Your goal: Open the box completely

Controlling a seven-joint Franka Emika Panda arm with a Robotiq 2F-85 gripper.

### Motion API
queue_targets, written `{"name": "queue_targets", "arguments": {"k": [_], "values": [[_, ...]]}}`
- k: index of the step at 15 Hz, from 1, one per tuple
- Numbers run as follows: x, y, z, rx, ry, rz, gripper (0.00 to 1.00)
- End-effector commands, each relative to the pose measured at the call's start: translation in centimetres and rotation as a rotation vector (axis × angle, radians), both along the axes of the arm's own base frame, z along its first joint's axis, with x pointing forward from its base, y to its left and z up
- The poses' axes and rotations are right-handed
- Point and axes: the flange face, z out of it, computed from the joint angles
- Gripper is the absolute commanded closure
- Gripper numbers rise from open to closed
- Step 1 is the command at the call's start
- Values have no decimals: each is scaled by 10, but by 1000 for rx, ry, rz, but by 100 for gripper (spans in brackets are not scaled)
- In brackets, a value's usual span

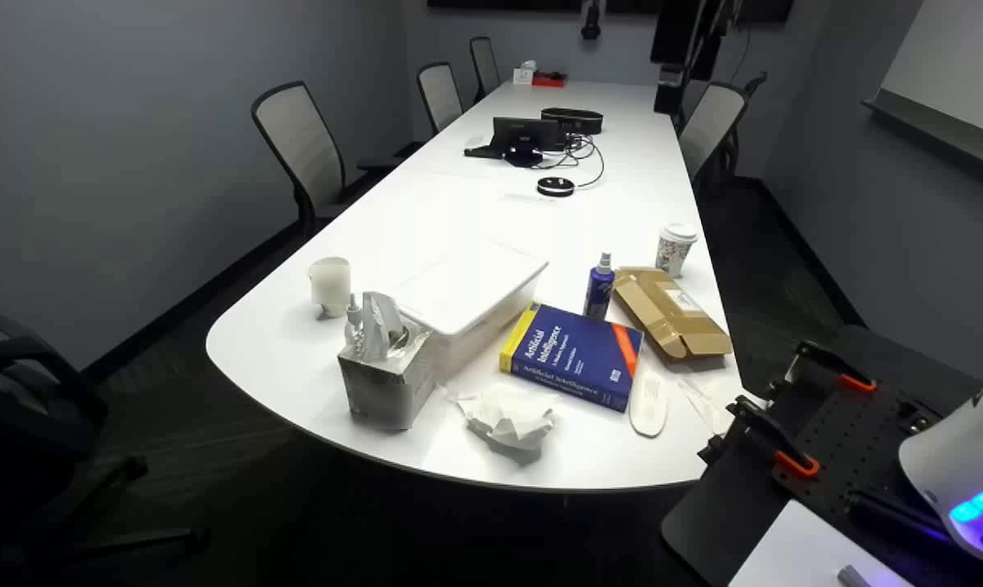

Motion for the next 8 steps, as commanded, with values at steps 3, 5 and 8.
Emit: {"name": "queue_targets", "arguments": {"k": [3,5,8], "values": [[0,0,1,0,1,0,0],[0,0,1,0,1,0,0],[14,-17,-11,-35,3,-103,0]]}}
